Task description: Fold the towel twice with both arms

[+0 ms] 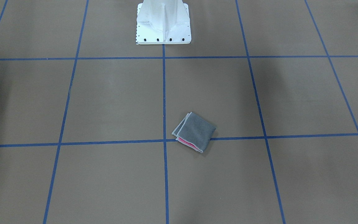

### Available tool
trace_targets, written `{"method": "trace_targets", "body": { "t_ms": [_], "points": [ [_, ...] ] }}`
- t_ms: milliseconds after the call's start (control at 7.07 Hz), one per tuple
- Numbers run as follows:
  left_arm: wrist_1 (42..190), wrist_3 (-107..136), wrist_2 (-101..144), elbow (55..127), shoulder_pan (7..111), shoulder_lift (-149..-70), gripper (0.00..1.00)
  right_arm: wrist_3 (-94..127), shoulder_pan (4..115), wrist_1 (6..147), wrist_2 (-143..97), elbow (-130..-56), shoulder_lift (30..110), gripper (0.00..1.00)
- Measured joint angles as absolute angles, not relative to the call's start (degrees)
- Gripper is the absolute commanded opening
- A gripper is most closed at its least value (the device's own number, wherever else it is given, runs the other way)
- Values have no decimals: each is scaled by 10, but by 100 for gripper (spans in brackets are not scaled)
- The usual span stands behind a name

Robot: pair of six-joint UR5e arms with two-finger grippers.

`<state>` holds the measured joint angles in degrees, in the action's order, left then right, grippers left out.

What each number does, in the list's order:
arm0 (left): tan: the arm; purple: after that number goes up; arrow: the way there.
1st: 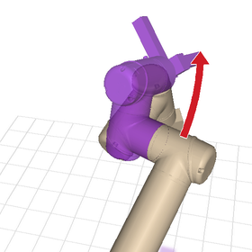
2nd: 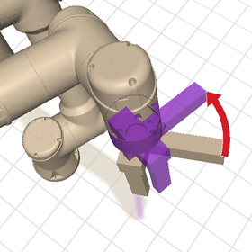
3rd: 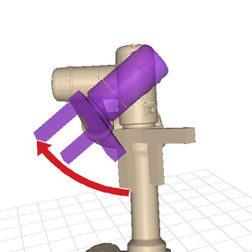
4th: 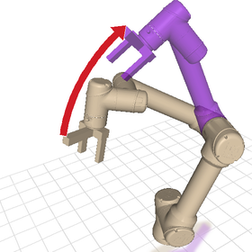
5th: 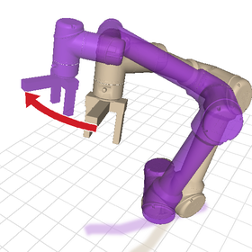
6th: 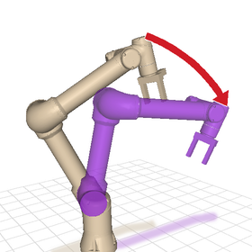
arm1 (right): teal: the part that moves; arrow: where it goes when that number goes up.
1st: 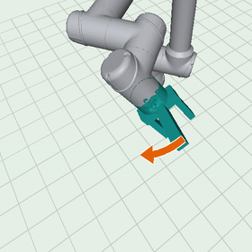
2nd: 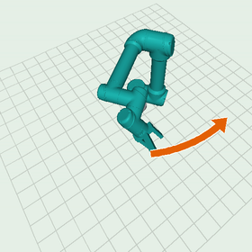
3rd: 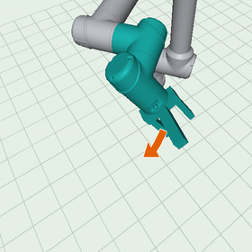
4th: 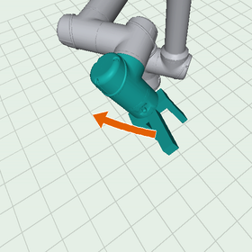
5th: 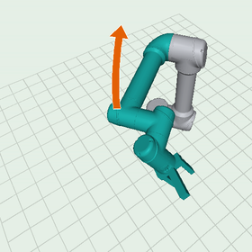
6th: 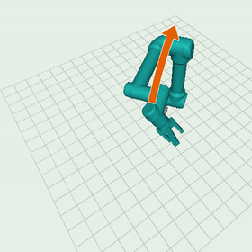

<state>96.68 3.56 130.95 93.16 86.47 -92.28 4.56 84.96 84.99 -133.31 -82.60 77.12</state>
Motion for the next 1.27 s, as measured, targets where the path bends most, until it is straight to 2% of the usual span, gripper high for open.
{"method": "trace_targets", "body": {
  "t_ms": [424, 1273],
  "points": [
    [985, 26, 1312, 941, 893, -876, 100, 42, 882, 848, -1348, -825, 822, 100],
    [929, 31, 1308, 969, 895, -877, 100, 16, 913, 855, -1354, -830, 846, 100]
  ]
}}
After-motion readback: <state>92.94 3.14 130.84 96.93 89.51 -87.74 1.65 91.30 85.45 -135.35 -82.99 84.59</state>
